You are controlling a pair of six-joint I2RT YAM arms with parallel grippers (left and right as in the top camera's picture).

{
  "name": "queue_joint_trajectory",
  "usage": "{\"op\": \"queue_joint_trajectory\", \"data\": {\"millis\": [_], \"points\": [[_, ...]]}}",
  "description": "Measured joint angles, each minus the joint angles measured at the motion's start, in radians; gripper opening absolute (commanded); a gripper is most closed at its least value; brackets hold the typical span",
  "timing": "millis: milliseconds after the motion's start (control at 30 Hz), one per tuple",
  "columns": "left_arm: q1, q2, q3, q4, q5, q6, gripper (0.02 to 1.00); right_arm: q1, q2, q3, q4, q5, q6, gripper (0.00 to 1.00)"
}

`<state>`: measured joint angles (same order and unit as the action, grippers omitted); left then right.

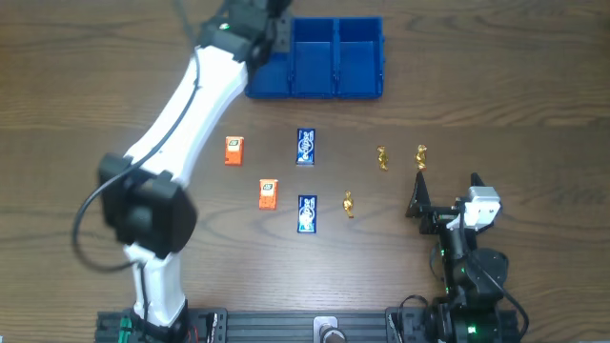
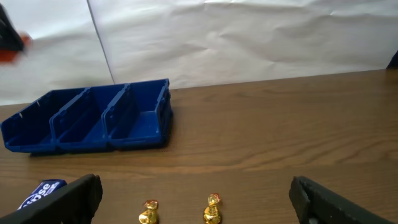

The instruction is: Sort Candies Into Trays

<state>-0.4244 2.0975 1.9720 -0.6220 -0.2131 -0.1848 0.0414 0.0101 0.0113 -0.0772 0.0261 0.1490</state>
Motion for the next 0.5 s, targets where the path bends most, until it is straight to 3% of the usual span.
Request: {"op": "queue_joint_trajectory", "data": {"millis": [500], "points": [[0.014,0.171,0.039,0.022,0.033,-0.052,0.395,0.0,0.0,0.0,0.0,0.0,0.0,0.998]]}}
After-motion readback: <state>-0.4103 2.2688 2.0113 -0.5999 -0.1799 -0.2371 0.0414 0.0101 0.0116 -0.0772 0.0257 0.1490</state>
